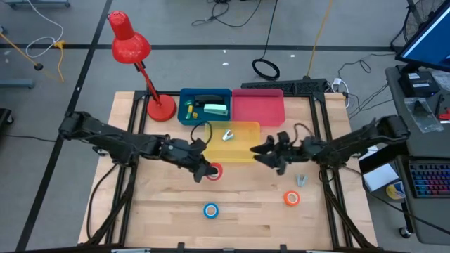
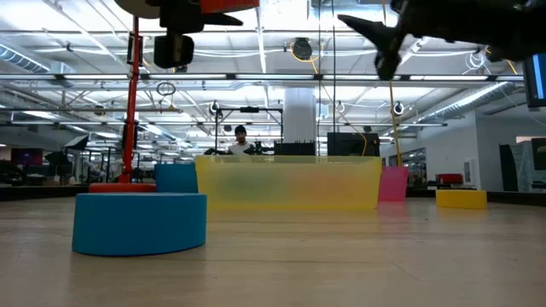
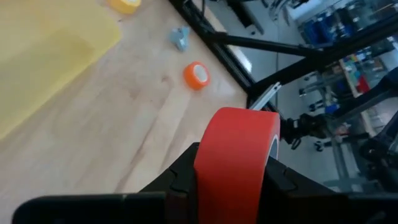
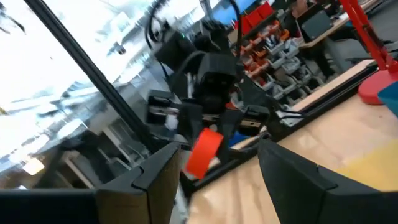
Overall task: Pick and place Stapler, Stapler remover, tape
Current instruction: Put the red tape into the pink bin
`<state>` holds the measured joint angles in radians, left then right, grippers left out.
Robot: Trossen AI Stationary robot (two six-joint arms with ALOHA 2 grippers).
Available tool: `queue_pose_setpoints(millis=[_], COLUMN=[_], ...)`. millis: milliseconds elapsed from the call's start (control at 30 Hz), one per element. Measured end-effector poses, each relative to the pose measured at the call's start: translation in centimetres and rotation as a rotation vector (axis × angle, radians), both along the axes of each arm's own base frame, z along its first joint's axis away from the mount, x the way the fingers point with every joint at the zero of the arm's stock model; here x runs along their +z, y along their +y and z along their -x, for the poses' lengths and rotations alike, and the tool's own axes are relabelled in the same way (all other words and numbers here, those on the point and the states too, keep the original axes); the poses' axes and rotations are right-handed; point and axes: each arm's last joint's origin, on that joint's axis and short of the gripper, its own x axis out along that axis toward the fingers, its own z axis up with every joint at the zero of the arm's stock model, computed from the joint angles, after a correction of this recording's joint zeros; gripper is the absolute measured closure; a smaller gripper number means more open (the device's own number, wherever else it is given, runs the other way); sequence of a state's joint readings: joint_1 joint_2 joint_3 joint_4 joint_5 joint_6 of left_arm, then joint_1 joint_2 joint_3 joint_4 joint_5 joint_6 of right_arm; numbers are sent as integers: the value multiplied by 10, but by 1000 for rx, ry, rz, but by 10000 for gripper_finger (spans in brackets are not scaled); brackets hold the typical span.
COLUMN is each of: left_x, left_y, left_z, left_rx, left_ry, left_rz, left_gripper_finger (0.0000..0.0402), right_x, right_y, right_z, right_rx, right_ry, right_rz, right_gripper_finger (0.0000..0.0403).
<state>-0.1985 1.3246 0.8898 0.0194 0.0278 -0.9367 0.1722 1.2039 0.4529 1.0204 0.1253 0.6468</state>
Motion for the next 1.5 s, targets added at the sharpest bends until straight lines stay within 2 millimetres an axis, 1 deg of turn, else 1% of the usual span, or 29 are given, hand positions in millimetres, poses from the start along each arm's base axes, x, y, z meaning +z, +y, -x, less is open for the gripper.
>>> queue_pose_setpoints(millis=[133,267,467,600,700,800,1100,1367,1500], left_x=[-2,-1,-2,-2,-3,-4,-6,-6,-6], left_y=[2,5,11,14,16,17,19,23,25], left_z=[-4,-5,-6,-6,-6,-6,-5,-5,-4], left_rx=[0,8,47,50,54,64,114,212,246], left_ry=[-17,-28,-22,-19,-10,-11,12,9,11], left_rz=[-3,-24,-54,-77,-92,-118,-215,-314,-365], left_gripper_finger=[309,309,309,309,309,309,309,309,309], right_x=[7,11,21,24,23,21,22,20,23], right_y=[4,7,11,13,12,11,8,4,3], right_z=[-24,-43,-66,-79,-87,-90,-91,-91,-93], right_rx=[-11,-9,5,-12,-28,-28,-39,-190,-236], right_ry=[55,121,107,123,181,223,234,268,288], right_rz=[65,90,148,194,195,190,150,226,282], right_gripper_finger=[175,142,98,88,88,87,87,87,87])
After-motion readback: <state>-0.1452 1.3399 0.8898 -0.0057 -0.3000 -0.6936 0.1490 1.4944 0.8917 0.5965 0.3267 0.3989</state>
